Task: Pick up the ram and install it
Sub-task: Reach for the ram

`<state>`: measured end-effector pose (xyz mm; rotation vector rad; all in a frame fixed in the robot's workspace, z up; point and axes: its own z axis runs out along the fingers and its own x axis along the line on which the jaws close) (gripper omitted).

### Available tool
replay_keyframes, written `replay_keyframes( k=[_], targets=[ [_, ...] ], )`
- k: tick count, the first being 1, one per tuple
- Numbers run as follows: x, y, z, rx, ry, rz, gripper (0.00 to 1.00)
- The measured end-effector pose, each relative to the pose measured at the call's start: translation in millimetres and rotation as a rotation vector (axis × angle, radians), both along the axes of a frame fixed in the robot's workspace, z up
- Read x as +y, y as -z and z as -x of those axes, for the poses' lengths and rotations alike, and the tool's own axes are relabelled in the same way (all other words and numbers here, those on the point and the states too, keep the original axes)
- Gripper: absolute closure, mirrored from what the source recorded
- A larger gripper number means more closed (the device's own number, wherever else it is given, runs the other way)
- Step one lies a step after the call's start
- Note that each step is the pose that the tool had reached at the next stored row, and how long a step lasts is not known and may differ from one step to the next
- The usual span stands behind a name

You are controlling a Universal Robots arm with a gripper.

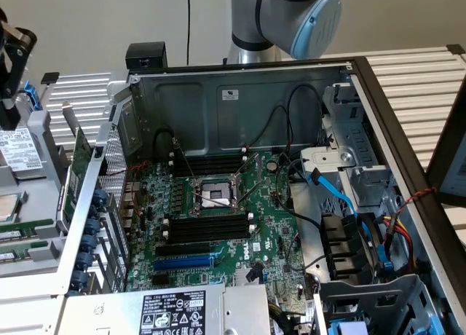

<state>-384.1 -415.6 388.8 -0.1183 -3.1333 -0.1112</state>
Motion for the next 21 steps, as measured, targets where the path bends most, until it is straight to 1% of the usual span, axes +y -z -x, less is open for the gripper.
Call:
replay_keyframes(
  k=[3,5,8,10,12,14,18,19,21],
  targets=[
    [0.0,0.4,13.7,0.0009,0.000,0.0000,0.89],
    [0.0,0.7,22.8,0.0028,0.000,0.0000,0.89],
    [0.0,1.3,36.4,0.0081,0.000,0.0000,0.89],
    [1.3,2.0,45.3,0.0115,0.000,0.0000,0.89],
    [4.6,2.7,52.3,0.0128,0.000,0.0001,0.89],
    [9.0,3.6,56.6,0.0130,0.000,0.0000,0.89],
    [21.8,4.7,59.9,0.0146,0.000,-0.0001,0.89],
    [24.7,4.7,60.5,0.0163,0.000,-0.0001,0.89],
    [27.0,4.7,63.0,0.0223,-0.001,0.0000,0.89]
  ],
)
